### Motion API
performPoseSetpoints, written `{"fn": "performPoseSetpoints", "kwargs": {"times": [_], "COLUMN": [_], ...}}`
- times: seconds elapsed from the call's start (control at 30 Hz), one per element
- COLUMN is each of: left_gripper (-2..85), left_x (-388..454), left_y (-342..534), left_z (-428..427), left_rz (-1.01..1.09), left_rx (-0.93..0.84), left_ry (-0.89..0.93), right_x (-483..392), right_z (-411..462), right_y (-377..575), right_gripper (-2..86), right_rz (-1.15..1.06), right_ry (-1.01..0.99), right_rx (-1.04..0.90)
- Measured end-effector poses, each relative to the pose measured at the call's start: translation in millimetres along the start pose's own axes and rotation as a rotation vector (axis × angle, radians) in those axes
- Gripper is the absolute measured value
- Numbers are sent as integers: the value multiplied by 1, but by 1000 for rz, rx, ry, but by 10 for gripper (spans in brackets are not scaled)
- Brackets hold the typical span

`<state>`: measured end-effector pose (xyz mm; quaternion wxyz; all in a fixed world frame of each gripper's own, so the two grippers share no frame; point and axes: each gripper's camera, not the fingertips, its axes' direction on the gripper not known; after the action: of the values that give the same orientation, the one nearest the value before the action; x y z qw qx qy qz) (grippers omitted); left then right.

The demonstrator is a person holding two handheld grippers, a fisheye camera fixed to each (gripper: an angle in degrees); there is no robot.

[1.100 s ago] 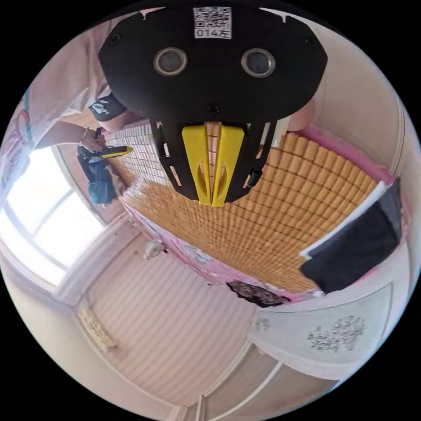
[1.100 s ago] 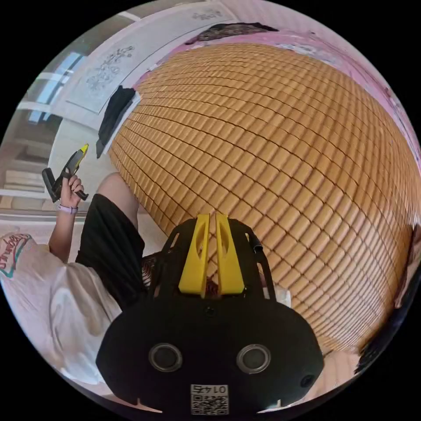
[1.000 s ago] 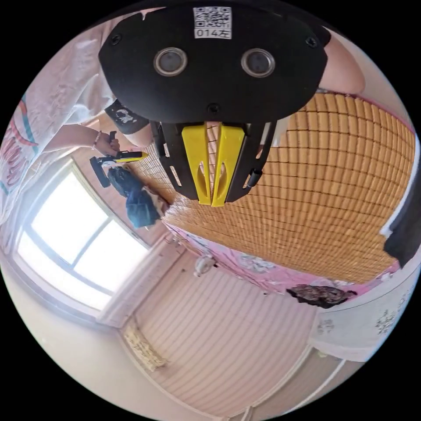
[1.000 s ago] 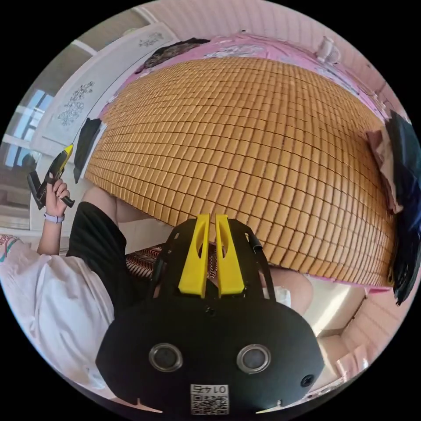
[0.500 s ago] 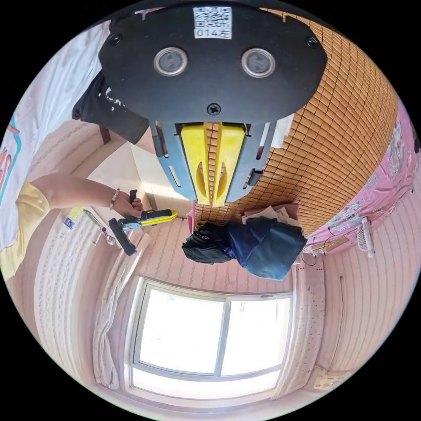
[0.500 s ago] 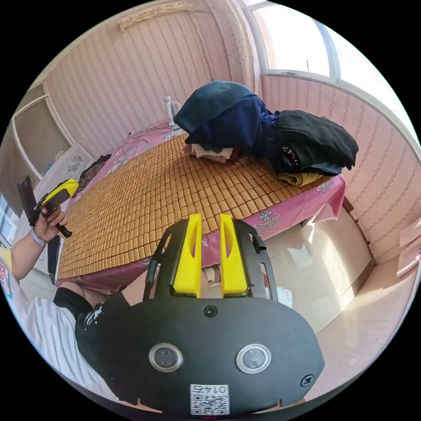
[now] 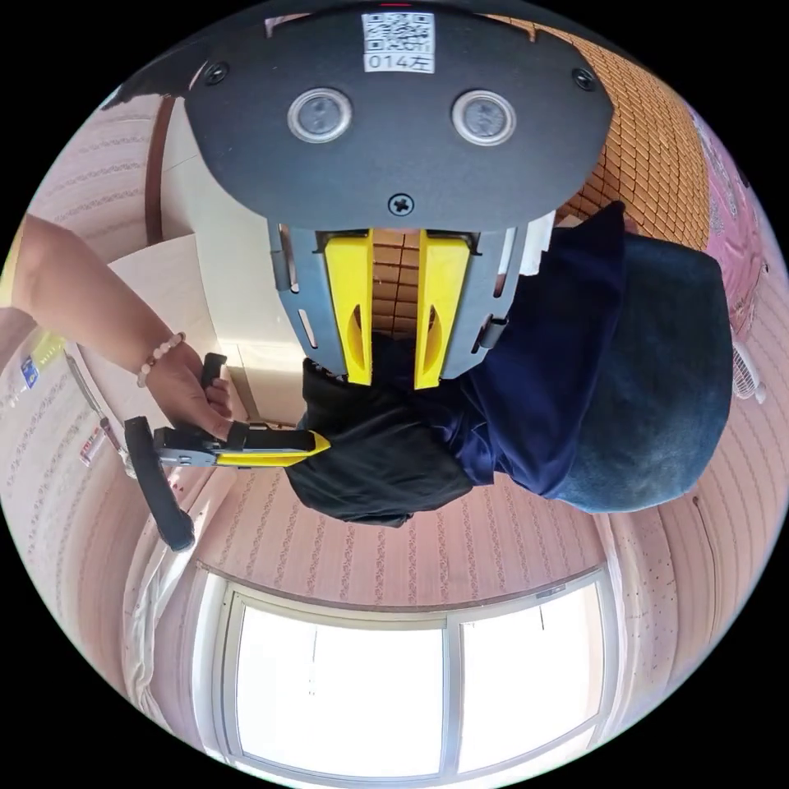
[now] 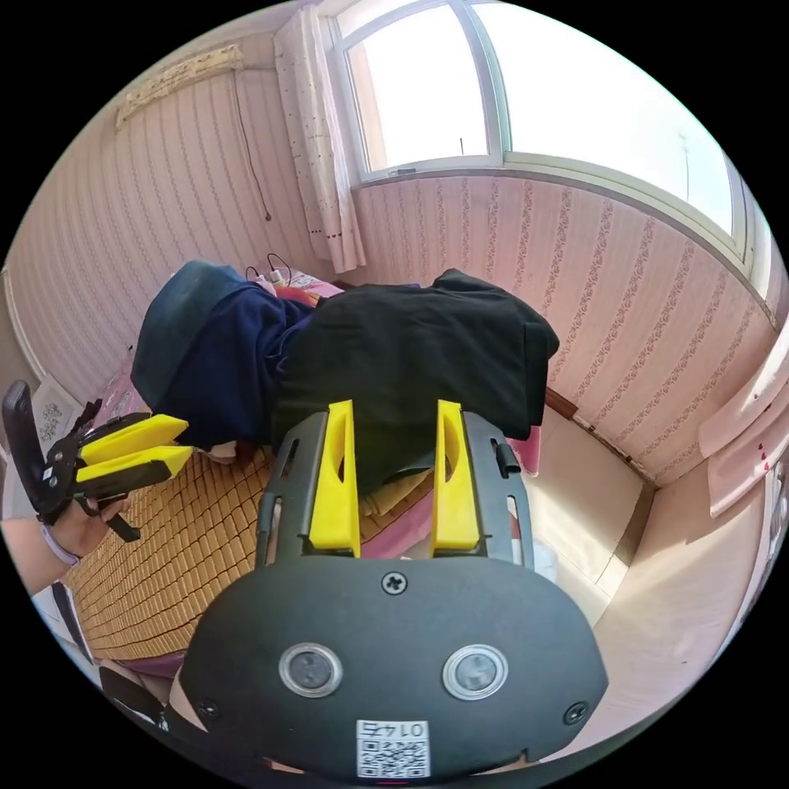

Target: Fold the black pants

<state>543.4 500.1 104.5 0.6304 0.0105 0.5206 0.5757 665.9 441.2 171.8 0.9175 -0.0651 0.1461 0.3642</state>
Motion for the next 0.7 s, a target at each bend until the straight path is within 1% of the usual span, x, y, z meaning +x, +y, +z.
{"fn": "performPoseSetpoints", "kwargs": {"times": [0.1,0.17,0.23,0.27,0.33,0.37,0.43,0.5,0.57,0.63,0.7], "left_gripper": [96,89,74,51,26,16,8,2,-1,-3,-4], "left_x": [15,20,24,27,27,24,17,18,25,28,22], "left_y": [-32,-44,-49,-48,-42,-37,-27,-8,11,36,77], "left_z": [36,45,42,36,22,11,-11,-53,-91,-132,-192], "left_rz": [35,33,61,98,123,99,46,26,36,18,-70], "left_rx": [-82,-117,-118,-110,-90,-95,-101,-49,-16,7,55], "left_ry": [-43,-102,-126,-129,-151,-146,-70,-21,-16,-10,-16], "right_x": [25,39,47,49,45,38,22,2,-21,-36,-53], "right_z": [3,-3,-16,-29,-50,-65,-86,-107,-134,-153,-170], "right_y": [4,9,15,20,29,36,47,60,77,85,89], "right_gripper": [109,70,41,28,19,15,12,10,8,8,7], "right_rz": [31,31,13,-5,-47,-88,-164,-241,-317,-339,-345], "right_ry": [-73,-84,-134,-161,-212,-273,-351,-423,-508,-599,-720], "right_rx": [4,21,63,103,167,205,247,280,311,328,343]}}
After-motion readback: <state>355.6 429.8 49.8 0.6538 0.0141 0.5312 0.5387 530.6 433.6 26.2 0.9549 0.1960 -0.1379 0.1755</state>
